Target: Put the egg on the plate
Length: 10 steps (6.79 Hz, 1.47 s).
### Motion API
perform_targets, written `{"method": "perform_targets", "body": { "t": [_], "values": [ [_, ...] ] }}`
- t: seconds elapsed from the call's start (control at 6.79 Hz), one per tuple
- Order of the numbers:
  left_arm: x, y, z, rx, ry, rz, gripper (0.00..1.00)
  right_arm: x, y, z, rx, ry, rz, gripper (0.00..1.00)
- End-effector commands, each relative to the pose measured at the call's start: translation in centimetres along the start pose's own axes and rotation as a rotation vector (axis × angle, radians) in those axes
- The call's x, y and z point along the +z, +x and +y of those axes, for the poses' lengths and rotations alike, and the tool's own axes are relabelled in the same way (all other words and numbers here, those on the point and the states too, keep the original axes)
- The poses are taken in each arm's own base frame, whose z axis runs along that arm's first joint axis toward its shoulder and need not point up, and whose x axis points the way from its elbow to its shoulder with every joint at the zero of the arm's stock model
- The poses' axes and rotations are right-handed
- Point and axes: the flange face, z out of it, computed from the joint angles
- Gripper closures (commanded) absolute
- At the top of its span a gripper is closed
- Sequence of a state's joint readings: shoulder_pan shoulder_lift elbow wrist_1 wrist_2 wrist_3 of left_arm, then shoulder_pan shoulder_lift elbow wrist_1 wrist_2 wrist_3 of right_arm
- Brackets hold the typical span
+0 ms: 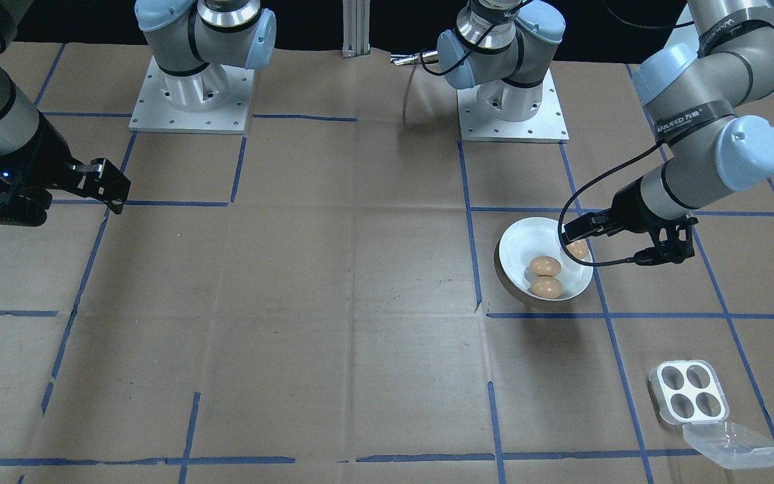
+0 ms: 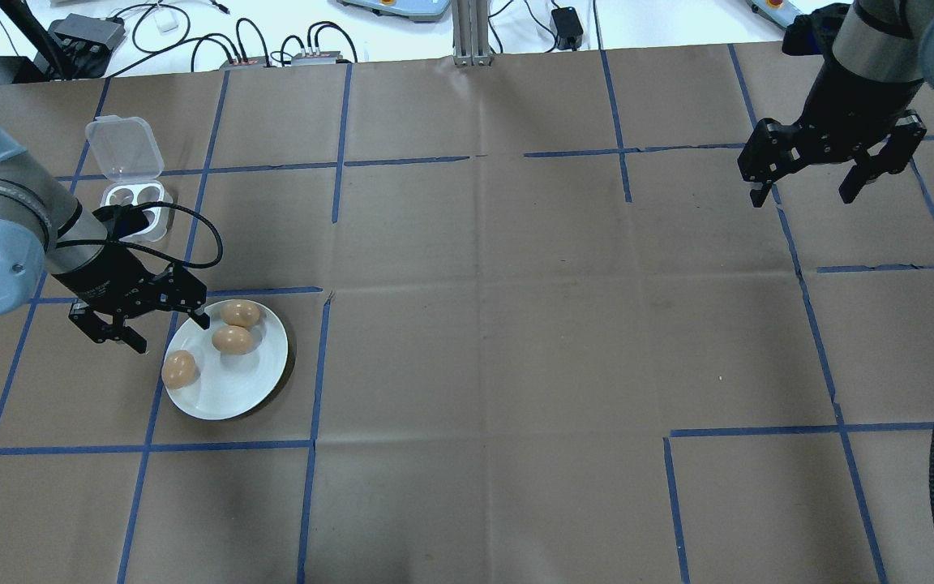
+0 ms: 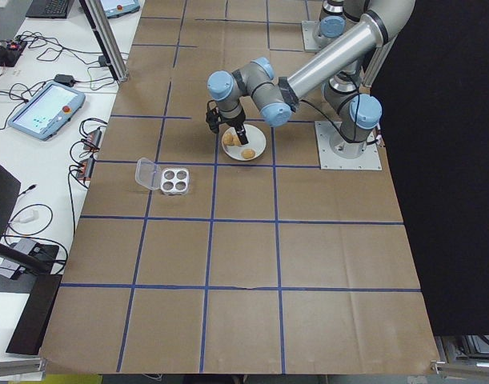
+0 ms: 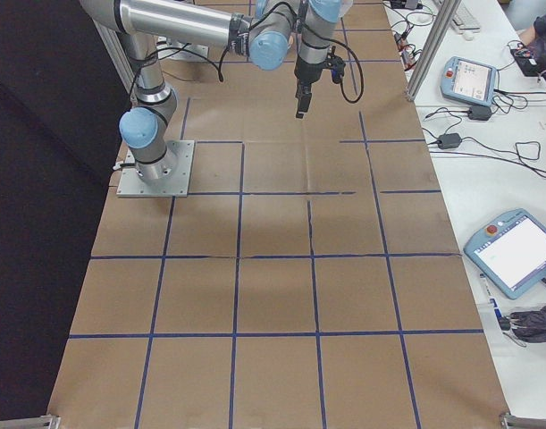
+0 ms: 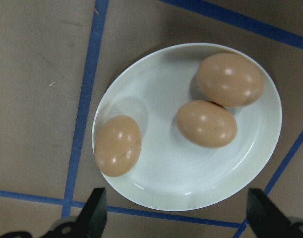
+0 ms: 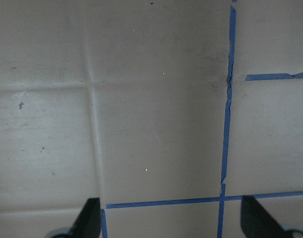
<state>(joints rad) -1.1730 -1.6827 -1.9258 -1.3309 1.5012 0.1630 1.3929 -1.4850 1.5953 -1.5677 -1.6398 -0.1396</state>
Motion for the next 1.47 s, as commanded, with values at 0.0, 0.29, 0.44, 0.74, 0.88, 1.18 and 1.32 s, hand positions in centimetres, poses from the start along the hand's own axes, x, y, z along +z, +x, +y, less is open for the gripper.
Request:
{"method": "perform_targets", "body": {
  "t": [0.0, 0.29, 0.44, 0.74, 0.88, 1.18, 1.32],
  "values": [
    [-4.2, 4.6, 1.3, 0.101, 0.083, -0.034, 0.0, 0.0, 0.0, 0.0, 0.0, 0.0, 0.0, 0.0],
    [-7.9, 10.6, 3.4, 0.273, 0.162, -0.11, 0.0, 0.0, 0.0, 0.0, 0.0, 0.0, 0.0, 0.0],
    [-9.8, 13.3, 5.1, 0.332, 0.211, -0.116, 0.0, 0.0, 0.0, 0.0, 0.0, 0.0, 0.0, 0.0],
    [-12.7, 17.9, 9.2, 0.42, 0.233, -0.118, 0.0, 0.0, 0.0, 0.0, 0.0, 0.0, 0.0, 0.0],
    [-14.3, 18.4, 9.8, 0.423, 0.246, -0.115, 0.0, 0.0, 0.0, 0.0, 0.0, 0.0, 0.0, 0.0],
    [-17.4, 19.4, 10.5, 0.371, 0.249, -0.041, 0.0, 0.0, 0.0, 0.0, 0.0, 0.0, 0.0, 0.0],
    [-17.9, 19.4, 11.2, 0.371, 0.234, -0.043, 0.0, 0.0, 0.0, 0.0, 0.0, 0.0, 0.0, 0.0]
  ]
}}
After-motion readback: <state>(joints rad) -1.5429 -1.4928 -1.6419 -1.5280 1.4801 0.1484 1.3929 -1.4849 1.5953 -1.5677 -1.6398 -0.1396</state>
